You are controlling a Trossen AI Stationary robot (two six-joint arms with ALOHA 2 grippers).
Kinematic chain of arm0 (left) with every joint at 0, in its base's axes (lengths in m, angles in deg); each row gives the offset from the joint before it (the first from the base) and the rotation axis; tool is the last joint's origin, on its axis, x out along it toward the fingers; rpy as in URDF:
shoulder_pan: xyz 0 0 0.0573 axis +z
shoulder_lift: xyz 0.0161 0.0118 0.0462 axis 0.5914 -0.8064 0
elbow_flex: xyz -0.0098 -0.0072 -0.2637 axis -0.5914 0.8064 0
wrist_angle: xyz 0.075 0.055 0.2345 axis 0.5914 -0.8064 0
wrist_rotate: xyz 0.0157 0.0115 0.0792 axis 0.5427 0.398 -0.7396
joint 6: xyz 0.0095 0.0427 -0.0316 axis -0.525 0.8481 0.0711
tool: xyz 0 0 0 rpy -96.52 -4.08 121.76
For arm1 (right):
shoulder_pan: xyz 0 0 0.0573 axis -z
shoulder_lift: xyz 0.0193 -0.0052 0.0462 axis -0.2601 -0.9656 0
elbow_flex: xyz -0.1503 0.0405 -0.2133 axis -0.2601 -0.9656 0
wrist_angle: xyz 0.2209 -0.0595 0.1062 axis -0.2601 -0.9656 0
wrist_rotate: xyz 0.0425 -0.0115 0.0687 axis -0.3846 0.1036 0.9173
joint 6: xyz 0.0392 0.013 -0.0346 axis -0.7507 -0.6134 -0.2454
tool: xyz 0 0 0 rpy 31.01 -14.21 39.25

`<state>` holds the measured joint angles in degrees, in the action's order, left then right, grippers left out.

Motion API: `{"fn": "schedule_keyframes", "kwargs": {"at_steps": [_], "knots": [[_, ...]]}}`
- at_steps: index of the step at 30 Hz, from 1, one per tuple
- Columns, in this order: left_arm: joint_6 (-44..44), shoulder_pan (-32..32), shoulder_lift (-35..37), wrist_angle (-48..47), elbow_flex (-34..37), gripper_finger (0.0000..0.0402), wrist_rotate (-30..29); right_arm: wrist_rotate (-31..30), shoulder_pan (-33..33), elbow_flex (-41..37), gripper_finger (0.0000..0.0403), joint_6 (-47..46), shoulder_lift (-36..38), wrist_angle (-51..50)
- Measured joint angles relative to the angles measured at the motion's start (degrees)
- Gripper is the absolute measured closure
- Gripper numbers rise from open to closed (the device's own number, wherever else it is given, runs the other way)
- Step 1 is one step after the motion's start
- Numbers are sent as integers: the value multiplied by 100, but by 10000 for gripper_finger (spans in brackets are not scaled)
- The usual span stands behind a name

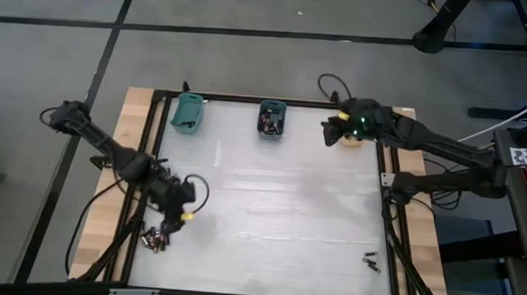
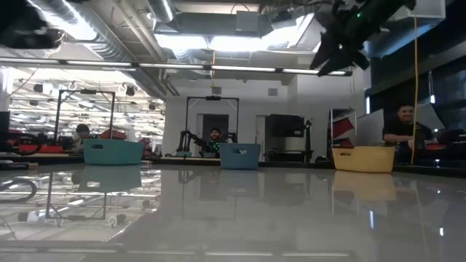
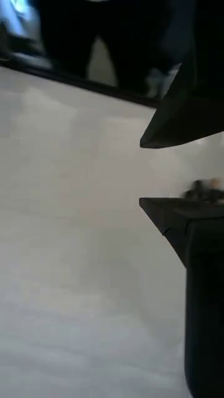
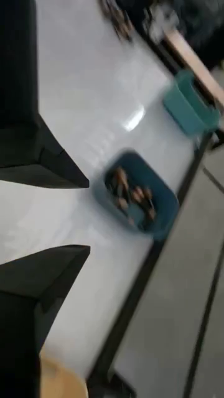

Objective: Sort batteries
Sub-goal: Put the brown battery into the blue bin

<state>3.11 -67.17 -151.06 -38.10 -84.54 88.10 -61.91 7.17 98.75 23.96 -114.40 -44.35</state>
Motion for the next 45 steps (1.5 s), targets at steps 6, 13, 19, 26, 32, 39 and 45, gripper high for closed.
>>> {"fn": "schedule_keyframes", "kwargs": {"at_steps": [6, 13, 19, 26, 32, 39, 45], "knots": [[-870, -979, -9, -391, 241, 273, 312, -381, -876, 0, 244, -242, -38, -18], [-1531, -1535, -20, -126, 503, 241, 319, -1049, -1341, -4, 244, -377, -80, 12], [-2080, -1806, -77, 71, 918, 159, 320, -1003, -1339, -4, 244, -387, -78, 61], [-1491, -2090, -413, 370, 1073, 71, 314, -846, -1339, -4, 244, -461, -82, 53], [-1559, -2379, -840, 205, 1073, 44, 247, -844, -1339, -4, 244, -530, -84, 44], [-1879, -2531, -1278, 259, 1077, 43, 116, -906, -1336, -4, 244, -498, -87, 42], [-1883, -2689, -1547, 279, 1077, 43, 57, -1000, -1335, -4, 244, -469, -87, 44]]}}
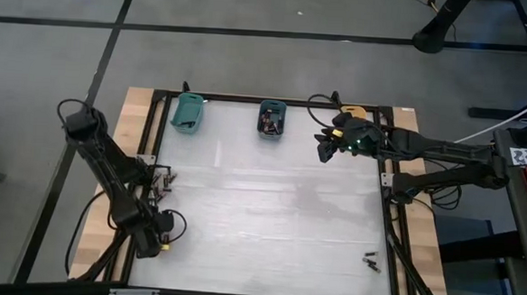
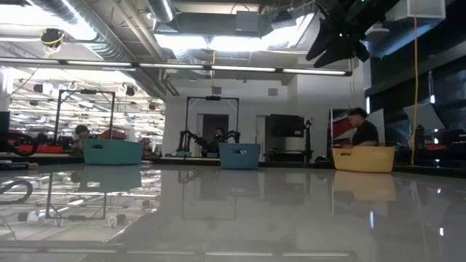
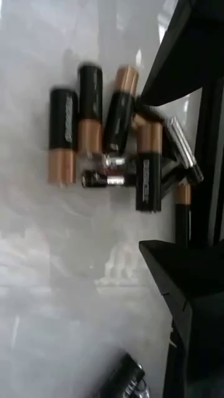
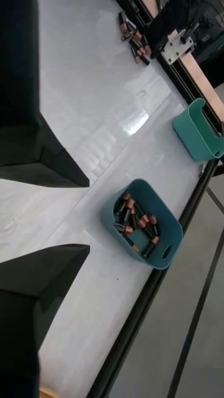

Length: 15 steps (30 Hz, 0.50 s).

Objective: Sort batteries
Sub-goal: Put the brown battery into the blue bin

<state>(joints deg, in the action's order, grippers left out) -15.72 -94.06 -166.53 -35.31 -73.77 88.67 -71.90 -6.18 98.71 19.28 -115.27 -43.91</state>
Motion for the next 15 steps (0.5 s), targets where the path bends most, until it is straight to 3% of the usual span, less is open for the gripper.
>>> {"fn": "schedule_keyframes", "kwargs": {"at_steps": [15], "knots": [[278, -37, -270, 73, 20, 43, -128, 2, -1, -2, 244, -50, 0, -1]]}}
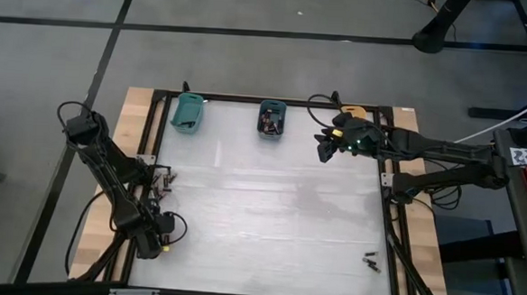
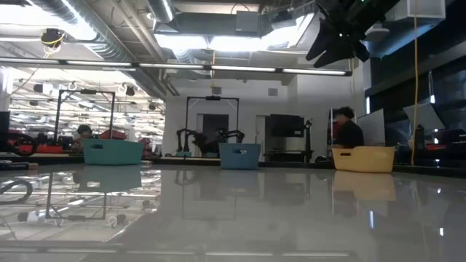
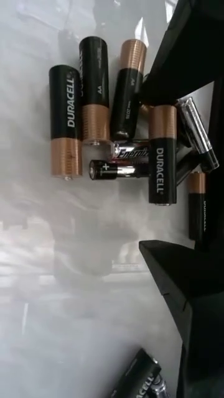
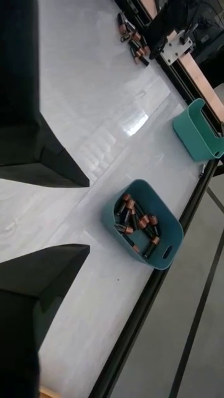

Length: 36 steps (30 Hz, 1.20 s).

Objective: Sort batteries
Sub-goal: Put the brown battery into the blue bin

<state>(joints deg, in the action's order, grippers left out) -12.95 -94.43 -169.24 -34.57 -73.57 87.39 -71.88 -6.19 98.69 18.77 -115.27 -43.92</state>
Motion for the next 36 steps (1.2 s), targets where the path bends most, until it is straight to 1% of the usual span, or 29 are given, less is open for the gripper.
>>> {"fn": "schedule_keyframes", "kwargs": {"at_steps": [5, 18, 23, 26, 31, 34, 36], "knots": [[26, 0, 1, 3, 0, 50, 3, 0, 2, 0, 244, -7, 0, 2], [-17, 2, 1, 3, 0, 150, 84, 0, 2, 0, 244, -9, 0, 0], [-153, 2, 8, -11, -33, 179, 103, -1, 2, -1, 244, -9, 0, 0], [-124, 6, 8, -17, -156, 183, 106, 0, 0, -2, 244, -9, 0, 0], [163, 101, 160, -184, -447, 176, 201, -2, 0, -1, 244, -9, 0, 4], [331, 243, 369, -687, -686, 179, 179, -6, 1, 0, 244, -7, 0, 6], [442, 390, 562, -1007, -853, 181, -5, -32, 0, -1, 244, -6, 0, 8]]}}
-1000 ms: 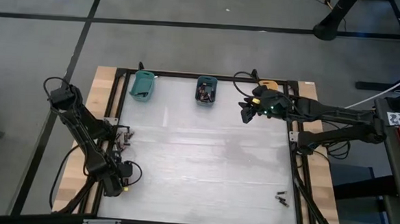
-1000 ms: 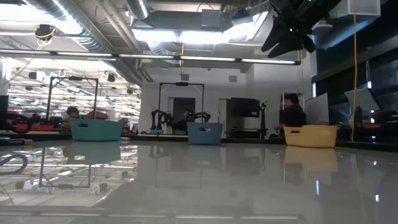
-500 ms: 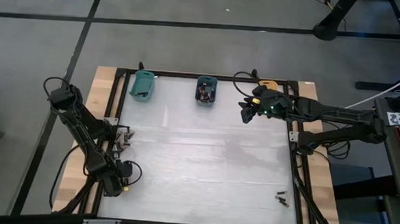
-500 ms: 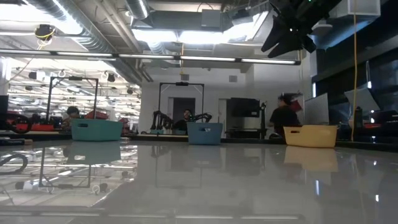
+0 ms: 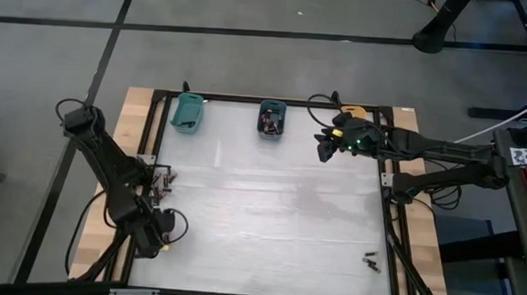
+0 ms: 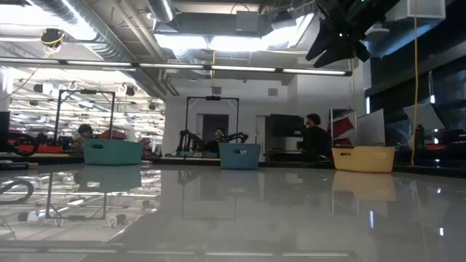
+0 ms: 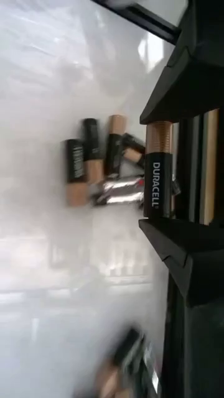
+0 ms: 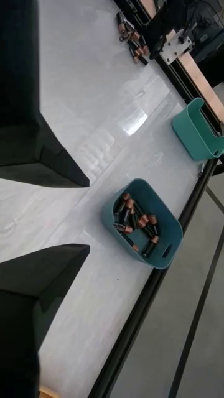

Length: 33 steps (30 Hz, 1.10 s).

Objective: Sort batteries
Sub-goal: Put the brown battery into the blue bin

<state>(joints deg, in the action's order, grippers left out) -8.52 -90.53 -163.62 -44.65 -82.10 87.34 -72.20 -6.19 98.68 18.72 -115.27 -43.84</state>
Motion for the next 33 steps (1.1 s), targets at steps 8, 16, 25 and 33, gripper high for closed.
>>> {"fn": "schedule_keyframes", "kwargs": {"at_steps": [8, 16, 25, 33], "knots": [[470, 1083, 916, -180, -370, 177, -2169, -29, 0, 0, 244, 2, 0, 7], [1872, 2967, 1379, 1019, -380, 179, -3693, -19, 1, -1, 244, -79, 0, 49], [4596, 5753, 428, 4546, -380, 179, -2449, 82, 2, -1, 244, -381, -2, 149], [3760, 7988, -1458, 5714, -618, 178, -524, 109, -120, -1, 244, -853, -35, 153]]}}
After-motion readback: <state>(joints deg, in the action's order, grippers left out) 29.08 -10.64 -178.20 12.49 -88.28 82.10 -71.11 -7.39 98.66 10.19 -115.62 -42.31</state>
